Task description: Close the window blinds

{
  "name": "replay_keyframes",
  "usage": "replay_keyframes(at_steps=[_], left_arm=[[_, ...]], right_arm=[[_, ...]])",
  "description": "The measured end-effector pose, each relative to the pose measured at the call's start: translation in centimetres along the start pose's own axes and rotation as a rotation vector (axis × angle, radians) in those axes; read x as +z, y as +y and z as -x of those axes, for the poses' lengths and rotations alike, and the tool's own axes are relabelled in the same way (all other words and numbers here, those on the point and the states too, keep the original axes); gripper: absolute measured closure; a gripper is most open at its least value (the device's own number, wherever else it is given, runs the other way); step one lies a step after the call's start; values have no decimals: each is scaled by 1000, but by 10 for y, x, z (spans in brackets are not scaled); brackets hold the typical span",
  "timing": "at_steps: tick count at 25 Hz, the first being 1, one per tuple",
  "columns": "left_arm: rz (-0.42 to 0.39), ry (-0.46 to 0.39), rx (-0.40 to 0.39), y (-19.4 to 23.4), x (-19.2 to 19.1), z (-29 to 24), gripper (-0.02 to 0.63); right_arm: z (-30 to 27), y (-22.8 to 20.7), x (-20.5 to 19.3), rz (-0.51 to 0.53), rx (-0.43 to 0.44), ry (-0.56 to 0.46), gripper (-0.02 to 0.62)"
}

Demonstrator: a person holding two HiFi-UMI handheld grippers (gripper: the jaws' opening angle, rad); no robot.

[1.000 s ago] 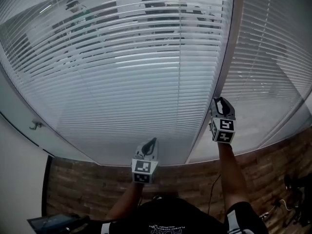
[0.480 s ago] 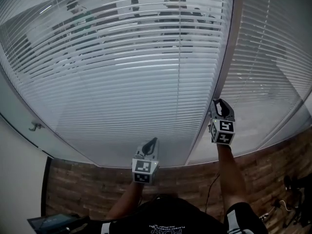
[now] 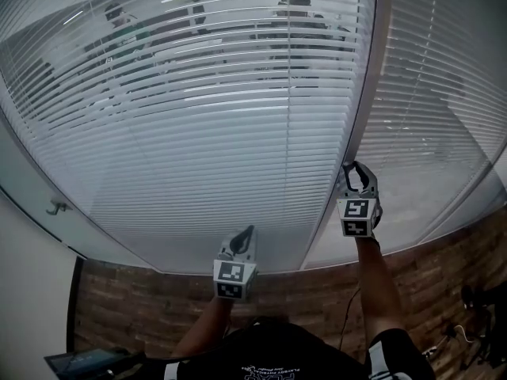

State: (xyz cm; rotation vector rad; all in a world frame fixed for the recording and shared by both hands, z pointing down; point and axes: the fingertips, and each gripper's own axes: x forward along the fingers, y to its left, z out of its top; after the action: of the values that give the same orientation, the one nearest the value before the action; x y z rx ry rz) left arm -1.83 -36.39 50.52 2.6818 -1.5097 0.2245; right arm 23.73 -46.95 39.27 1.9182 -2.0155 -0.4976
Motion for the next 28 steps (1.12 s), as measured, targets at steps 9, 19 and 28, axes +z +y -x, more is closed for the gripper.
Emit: replay_keyframes(at_steps=[9, 19, 28], left_arm=[[-22, 1, 16, 4, -9, 0, 611], [-27, -5, 19, 3, -7, 2, 611], [-22, 18, 24, 7, -9, 7, 611]], right_arm=[[-1, 10, -4, 465, 27, 33, 469], [-5, 14, -15, 724, 25, 39, 468], [8, -1, -11, -93, 68, 13, 446]])
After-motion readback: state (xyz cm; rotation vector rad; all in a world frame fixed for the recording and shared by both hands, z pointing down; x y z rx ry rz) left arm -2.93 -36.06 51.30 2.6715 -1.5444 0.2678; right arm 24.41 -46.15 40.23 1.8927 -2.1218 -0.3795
